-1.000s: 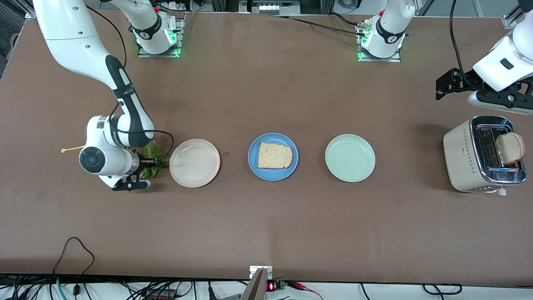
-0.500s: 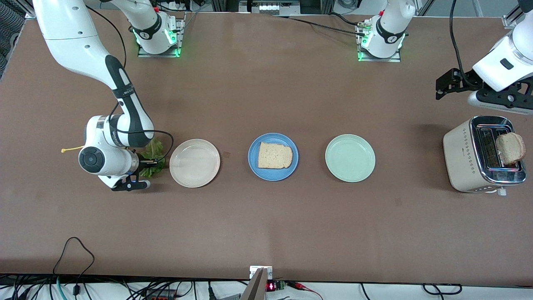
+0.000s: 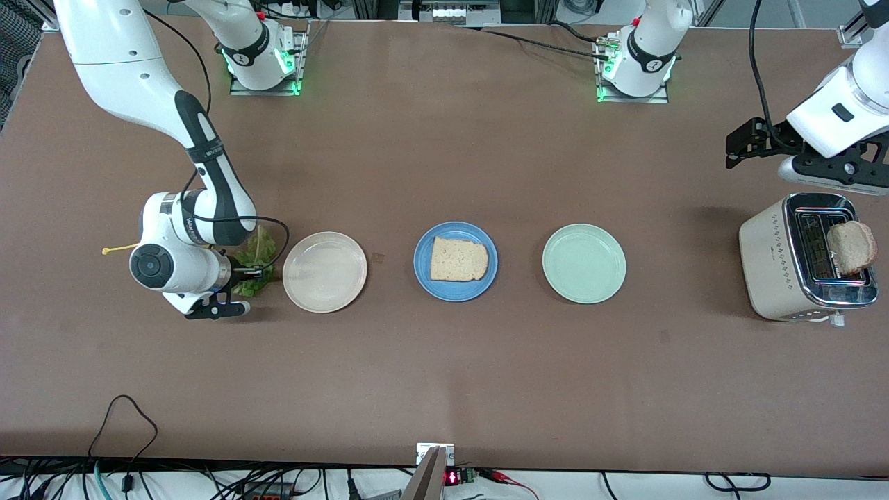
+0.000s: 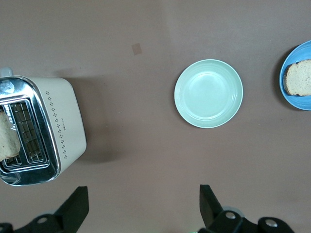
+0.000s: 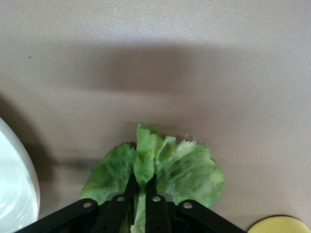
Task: Make sandwich in blue plate with both arms
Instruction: 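Carry the lettuce leaf with the right gripper over the blue plate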
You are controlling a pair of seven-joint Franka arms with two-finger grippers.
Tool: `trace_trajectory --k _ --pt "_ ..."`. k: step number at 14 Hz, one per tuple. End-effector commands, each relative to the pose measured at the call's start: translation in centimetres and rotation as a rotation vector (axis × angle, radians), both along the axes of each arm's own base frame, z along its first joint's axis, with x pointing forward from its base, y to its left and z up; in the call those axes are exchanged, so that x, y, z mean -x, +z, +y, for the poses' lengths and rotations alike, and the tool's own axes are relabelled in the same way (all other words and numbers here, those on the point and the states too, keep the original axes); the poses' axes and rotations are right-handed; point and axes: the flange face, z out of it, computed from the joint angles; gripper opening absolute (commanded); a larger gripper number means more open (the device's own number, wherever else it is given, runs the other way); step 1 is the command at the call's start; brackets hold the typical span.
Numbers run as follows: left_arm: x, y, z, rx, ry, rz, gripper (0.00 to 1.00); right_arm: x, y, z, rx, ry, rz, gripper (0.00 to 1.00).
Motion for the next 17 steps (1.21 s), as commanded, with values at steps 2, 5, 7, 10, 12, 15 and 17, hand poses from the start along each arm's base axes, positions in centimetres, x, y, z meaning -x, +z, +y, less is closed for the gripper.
trace_trajectory --k 2,5,7,10,12,15,17 --pt "-0.3 0.7 0.2 0.006 -0.003 -0.006 1.0 -0.6 4.2 0.6 -0.013 0.011 -0.037 0.05" --pt "-0.4 0.6 0.2 0.006 -0.005 -0.004 1.0 -1.4 10.6 0.9 -0.03 0.014 -0.062 0.05" --pt "-0.4 0.6 0.2 0.007 -0.003 -0.007 1.0 -1.4 15.0 2.7 -0.04 0.043 -0.095 0.05" --pt "-0.4 0.7 0.1 0.007 -0.003 -0.009 1.0 -1.0 18.6 8.9 -0.06 0.18 -0.15 0.05" --pt "-0.4 0.6 0.2 0.006 -0.003 -0.007 1.0 -0.7 20.1 14.1 -0.072 0.257 -0.191 0.05" --pt "-0.4 0.6 0.6 0.005 0.004 -0.004 1.0 0.0 19.1 22.3 -0.086 0.367 -0.21 0.05" --pt "-0.4 0.6 0.8 0.005 0.008 -0.001 1.0 0.0 18.6 25.7 -0.092 0.406 -0.226 0.05"
